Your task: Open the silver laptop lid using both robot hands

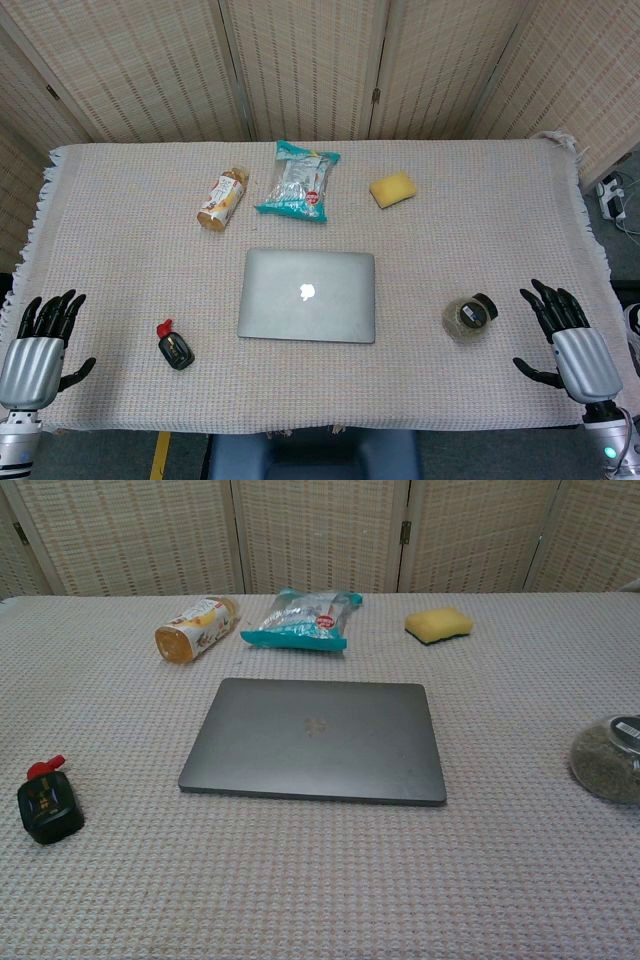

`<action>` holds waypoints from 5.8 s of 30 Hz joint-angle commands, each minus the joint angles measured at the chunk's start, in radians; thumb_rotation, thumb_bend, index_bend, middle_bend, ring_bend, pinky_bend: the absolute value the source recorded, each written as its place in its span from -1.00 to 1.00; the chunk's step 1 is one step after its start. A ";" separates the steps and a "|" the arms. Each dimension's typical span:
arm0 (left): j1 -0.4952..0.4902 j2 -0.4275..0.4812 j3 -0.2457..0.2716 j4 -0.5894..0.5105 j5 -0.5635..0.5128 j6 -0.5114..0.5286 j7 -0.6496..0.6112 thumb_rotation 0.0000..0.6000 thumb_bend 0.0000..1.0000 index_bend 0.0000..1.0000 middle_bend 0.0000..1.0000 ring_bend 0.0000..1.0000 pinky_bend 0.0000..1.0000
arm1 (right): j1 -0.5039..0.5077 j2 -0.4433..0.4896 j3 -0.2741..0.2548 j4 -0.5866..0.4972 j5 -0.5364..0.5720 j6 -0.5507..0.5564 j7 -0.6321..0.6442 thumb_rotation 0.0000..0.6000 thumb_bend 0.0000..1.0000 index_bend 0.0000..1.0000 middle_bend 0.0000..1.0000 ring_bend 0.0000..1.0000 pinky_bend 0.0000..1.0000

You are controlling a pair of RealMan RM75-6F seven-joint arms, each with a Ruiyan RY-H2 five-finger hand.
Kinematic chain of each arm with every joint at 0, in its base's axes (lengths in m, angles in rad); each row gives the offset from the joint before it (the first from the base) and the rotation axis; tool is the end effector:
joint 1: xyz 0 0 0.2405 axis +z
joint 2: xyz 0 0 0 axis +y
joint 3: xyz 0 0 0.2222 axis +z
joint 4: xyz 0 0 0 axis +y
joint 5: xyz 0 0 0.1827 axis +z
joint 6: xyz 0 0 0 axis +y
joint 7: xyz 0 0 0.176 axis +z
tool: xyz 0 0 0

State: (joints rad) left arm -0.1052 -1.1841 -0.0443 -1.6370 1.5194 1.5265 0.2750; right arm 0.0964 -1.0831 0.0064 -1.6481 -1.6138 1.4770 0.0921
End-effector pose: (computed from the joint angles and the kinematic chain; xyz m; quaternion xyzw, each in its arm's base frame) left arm -0.2506 0.2113 0.1537 -0.6290 -0.3111 -0.3531 0.6188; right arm -0.2501 -0.2013 0.1600 0.6218 -0.4026 0.4203 0.5241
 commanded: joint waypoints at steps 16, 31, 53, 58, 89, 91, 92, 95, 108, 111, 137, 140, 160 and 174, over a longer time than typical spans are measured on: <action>-0.010 -0.002 0.006 0.040 0.048 0.004 -0.078 1.00 -0.52 -0.75 -0.76 -0.71 -1.00 | 0.072 -0.010 -0.021 -0.021 -0.106 -0.068 -0.014 1.00 -0.58 -1.00 -1.00 -0.92 -1.00; -0.029 0.011 0.040 0.097 0.145 0.010 -0.180 1.00 -0.52 -0.68 -0.65 -0.61 -1.00 | 0.325 -0.131 0.038 -0.130 -0.131 -0.388 -0.151 1.00 -0.58 -1.00 -1.00 -0.93 -1.00; -0.098 0.012 0.048 0.081 0.232 -0.025 -0.179 1.00 -0.52 -0.65 -0.63 -0.59 -1.00 | 0.675 -0.578 0.207 0.161 0.207 -0.736 -0.368 1.00 -0.58 -1.00 -1.00 -1.00 -1.00; -0.104 0.010 0.049 0.083 0.230 -0.033 -0.178 1.00 -0.52 -0.65 -0.63 -0.59 -1.00 | 0.726 -0.642 0.215 0.229 0.246 -0.759 -0.385 1.00 -0.58 -1.00 -1.00 -1.00 -1.00; -0.112 -0.018 0.057 0.135 0.200 -0.036 -0.227 1.00 -0.52 -0.65 -0.63 -0.59 -1.00 | 0.859 -0.767 0.202 0.413 0.416 -0.780 -0.481 1.00 -0.53 -1.00 -1.00 -1.00 -1.00; -0.111 -0.019 0.057 0.138 0.201 -0.034 -0.228 1.00 -0.52 -0.65 -0.63 -0.59 -1.00 | 0.861 -0.766 0.200 0.412 0.418 -0.776 -0.483 1.00 -0.46 -1.00 -1.00 -1.00 -1.00; -0.112 -0.019 0.058 0.140 0.202 -0.034 -0.228 1.00 -0.52 -0.65 -0.63 -0.59 -1.00 | 0.864 -0.766 0.199 0.412 0.419 -0.775 -0.485 1.00 -0.41 -1.00 -1.00 -1.00 -1.00; -0.114 -0.023 0.059 0.143 0.204 -0.034 -0.232 1.00 -0.52 -0.65 -0.63 -0.59 -1.00 | 0.869 -0.768 0.195 0.415 0.424 -0.772 -0.492 1.00 -0.30 -1.00 -1.00 -1.00 -1.00; -0.149 -0.113 0.090 0.246 0.290 -0.031 -0.293 1.00 -0.48 -0.61 -0.54 -0.51 -0.87 | 0.871 -0.777 0.175 0.393 0.426 -0.686 -0.596 1.00 0.10 -1.00 -1.00 -1.00 -1.00; -0.182 -0.145 0.118 0.283 0.348 -0.050 -0.335 1.00 -0.45 -0.53 -0.48 -0.45 -0.82 | 0.871 -0.772 0.177 0.369 0.446 -0.663 -0.650 1.00 0.10 -1.00 -1.00 -1.00 -1.00; -0.484 -0.277 0.063 0.187 0.184 -0.587 -0.194 1.00 0.47 -1.00 -0.92 -0.95 -1.00 | 0.905 -0.759 0.193 0.256 0.613 -0.546 -0.918 1.00 0.10 -1.00 -1.00 -1.00 -1.00; -0.501 -0.292 0.050 0.198 0.130 -0.634 -0.182 1.00 0.47 -1.00 -0.94 -0.97 -1.00 | 0.910 -0.762 0.193 0.257 0.622 -0.543 -0.927 1.00 0.10 -1.00 -1.00 -1.00 -1.00; -0.570 -0.404 -0.006 0.320 -0.078 -0.743 -0.160 1.00 0.47 -1.00 -0.98 -1.00 -1.00 | 0.932 -0.781 0.188 0.270 0.649 -0.519 -0.962 1.00 0.10 -1.00 -1.00 -1.00 -1.00; -0.587 -0.409 -0.008 0.311 -0.164 -0.758 -0.092 1.00 0.47 -0.94 -0.98 -1.00 -1.00 | 0.938 -0.798 0.176 0.303 0.672 -0.524 -0.972 1.00 0.10 -1.00 -1.00 -1.00 -1.00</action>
State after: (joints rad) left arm -0.6912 -1.5927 -0.0532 -1.3248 1.3577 0.7687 0.1805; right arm 1.0343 -1.8804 0.1826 -1.3456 -0.9422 0.9531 -0.8791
